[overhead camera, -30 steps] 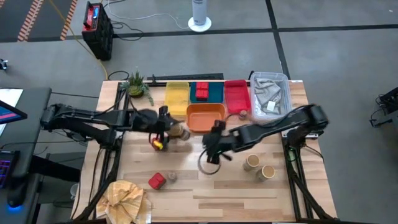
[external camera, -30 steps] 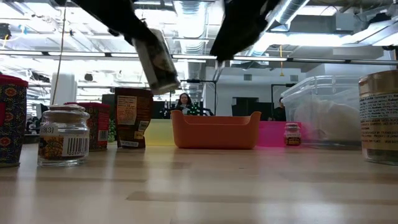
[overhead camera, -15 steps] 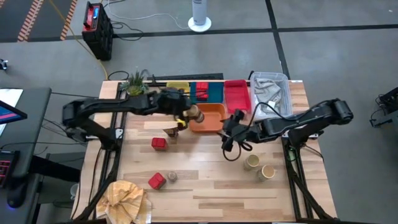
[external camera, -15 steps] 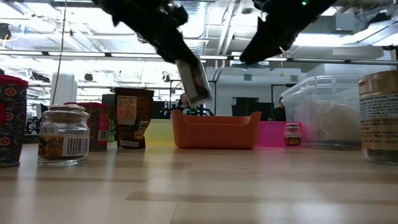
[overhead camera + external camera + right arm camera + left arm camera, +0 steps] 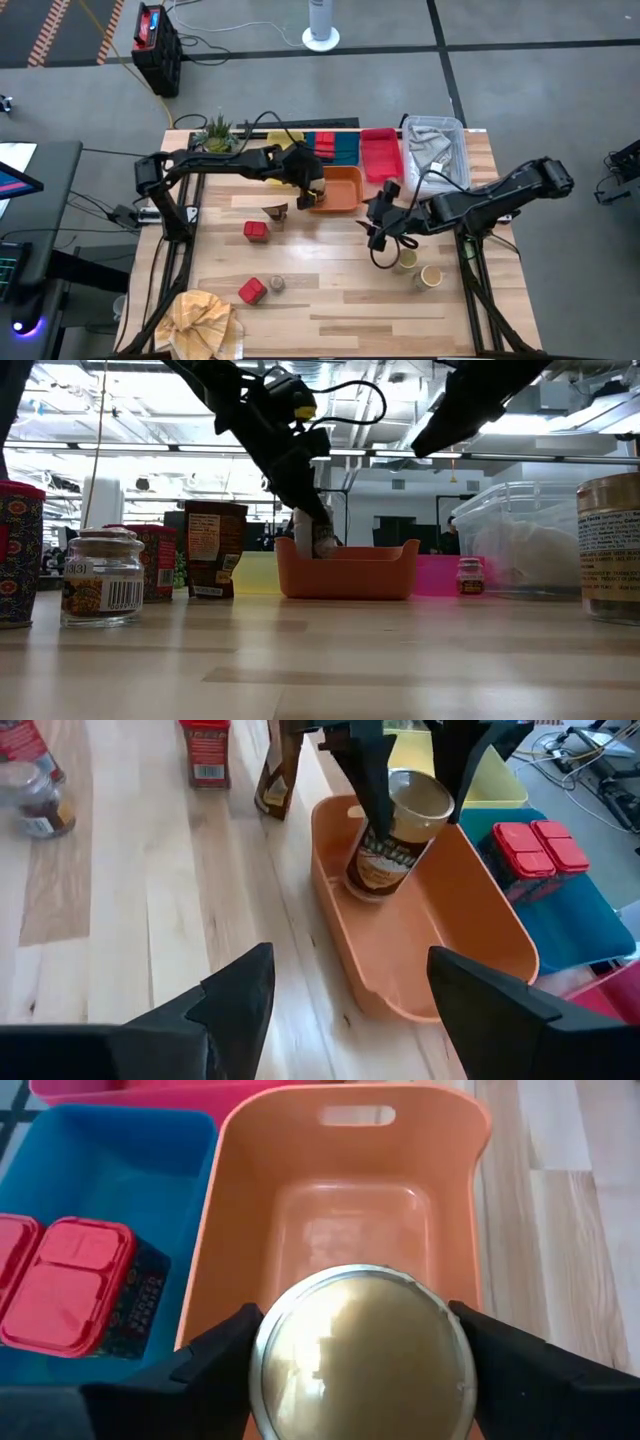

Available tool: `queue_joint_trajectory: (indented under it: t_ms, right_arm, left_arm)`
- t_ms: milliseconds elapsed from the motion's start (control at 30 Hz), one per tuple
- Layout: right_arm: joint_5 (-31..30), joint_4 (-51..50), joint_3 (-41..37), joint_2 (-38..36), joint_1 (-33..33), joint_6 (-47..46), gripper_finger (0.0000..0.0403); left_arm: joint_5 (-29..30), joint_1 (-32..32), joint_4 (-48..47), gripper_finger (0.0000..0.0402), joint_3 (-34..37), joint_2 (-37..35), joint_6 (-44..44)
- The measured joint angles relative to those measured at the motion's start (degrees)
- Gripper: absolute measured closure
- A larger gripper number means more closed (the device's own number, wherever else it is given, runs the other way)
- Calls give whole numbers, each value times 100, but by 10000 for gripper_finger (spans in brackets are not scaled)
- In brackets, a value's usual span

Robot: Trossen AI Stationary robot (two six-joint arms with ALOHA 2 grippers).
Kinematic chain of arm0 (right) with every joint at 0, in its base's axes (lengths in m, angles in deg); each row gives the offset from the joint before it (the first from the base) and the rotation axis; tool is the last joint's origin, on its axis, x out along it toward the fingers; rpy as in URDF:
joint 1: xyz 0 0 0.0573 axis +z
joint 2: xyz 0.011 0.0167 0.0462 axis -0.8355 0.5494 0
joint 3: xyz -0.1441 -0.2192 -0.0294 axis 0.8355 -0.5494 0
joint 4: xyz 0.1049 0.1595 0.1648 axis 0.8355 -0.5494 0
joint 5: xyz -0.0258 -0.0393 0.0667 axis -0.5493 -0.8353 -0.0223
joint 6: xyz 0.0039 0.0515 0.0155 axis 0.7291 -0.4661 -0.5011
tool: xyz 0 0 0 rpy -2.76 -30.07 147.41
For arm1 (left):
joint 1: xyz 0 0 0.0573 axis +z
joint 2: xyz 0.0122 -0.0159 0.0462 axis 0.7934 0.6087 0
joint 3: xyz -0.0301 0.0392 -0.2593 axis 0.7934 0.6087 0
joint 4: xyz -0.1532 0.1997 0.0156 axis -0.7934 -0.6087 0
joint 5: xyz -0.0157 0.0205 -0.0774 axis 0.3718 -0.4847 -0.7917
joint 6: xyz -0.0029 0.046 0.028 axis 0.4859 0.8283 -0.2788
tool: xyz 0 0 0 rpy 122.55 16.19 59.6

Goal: Sort spices by type
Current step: Put the gold seasoning bottle into the orange bin

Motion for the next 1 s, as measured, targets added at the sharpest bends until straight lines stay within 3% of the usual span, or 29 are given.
queue_joint_trajectory:
  t_ms: [433, 600, 800, 1000]
  right_arm:
    - [201, -563, 113, -18, -36, -391, 96]
    - [259, -1531, 610, -14, -34, -754, 96]
    - [1224, -2734, 1123, 120, -2, -1713, 96]
    - [2093, -3420, 1121, 544, 244, -3187, 96]
  left_arm:
    - [1, -11, 21, 86, 0, -57, 11]
    - [5, -11, 62, 79, 2, -227, 56]
    - [1, -144, -123, 79, 43, -1103, 139]
    - [-2, -437, 189, 79, 957, -2453, -40]
